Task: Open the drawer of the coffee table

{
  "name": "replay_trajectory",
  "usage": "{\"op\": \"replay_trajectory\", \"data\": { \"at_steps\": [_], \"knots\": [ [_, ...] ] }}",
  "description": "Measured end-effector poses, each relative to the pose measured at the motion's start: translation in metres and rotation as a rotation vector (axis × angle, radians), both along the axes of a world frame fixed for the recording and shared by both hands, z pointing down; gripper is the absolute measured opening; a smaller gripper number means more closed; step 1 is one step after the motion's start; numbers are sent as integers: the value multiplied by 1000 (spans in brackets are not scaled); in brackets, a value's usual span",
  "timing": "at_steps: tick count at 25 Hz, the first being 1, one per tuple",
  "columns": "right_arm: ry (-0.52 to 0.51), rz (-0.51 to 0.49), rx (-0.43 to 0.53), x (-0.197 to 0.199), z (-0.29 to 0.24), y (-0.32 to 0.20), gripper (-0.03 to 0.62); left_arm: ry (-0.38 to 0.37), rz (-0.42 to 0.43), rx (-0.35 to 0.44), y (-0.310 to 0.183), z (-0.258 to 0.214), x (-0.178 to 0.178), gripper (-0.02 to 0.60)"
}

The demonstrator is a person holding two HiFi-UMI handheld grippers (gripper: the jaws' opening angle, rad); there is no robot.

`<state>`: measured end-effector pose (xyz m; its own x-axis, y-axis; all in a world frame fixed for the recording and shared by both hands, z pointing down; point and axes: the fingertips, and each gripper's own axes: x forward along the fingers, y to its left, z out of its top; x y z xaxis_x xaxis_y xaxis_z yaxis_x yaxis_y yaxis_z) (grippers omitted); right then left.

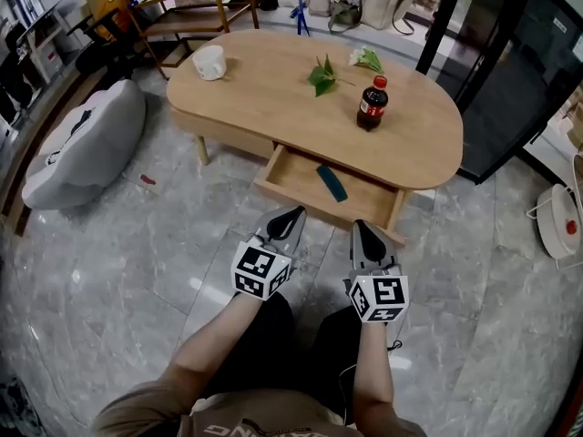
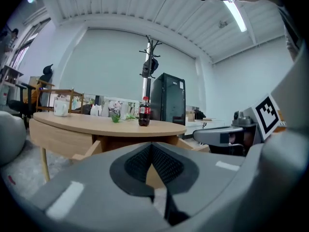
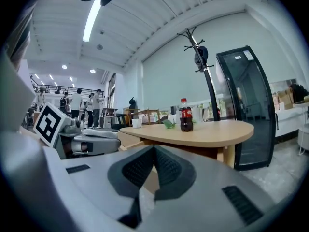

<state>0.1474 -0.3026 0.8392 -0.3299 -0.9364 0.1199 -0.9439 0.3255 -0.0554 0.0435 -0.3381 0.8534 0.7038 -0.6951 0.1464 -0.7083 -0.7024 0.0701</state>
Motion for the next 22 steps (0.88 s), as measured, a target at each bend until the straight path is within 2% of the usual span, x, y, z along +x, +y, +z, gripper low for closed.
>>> {"op": "replay_trajectory", "data": {
  "at_steps": [2,4,7,12,15,20,22],
  "knots": [
    [5,3,-16,-2,0,-5,6,34,-5,-48,-4,5,5,-9],
    [17,10,-32,-3,-6,-7,6,31,29,-104,-6,7,12,-9],
    [11,43,-51,9,-24,-18,6,14,60,-116,-19,-17,21,-9],
    [-47,68,-128,20,-80,-17,6,-6,37,-152,-31,-88,17,-9],
    [-33,63,-163,19,-129,-11,6,-26,30,-167,-25,-140,11,-9],
    [-7,53,-150,12,-238,-4,6,-49,1,-177,-8,-232,-17,-9],
    [11,37,-145,10,-281,-3,6,-37,-20,-175,0,-273,-29,-9]
  ]
}}
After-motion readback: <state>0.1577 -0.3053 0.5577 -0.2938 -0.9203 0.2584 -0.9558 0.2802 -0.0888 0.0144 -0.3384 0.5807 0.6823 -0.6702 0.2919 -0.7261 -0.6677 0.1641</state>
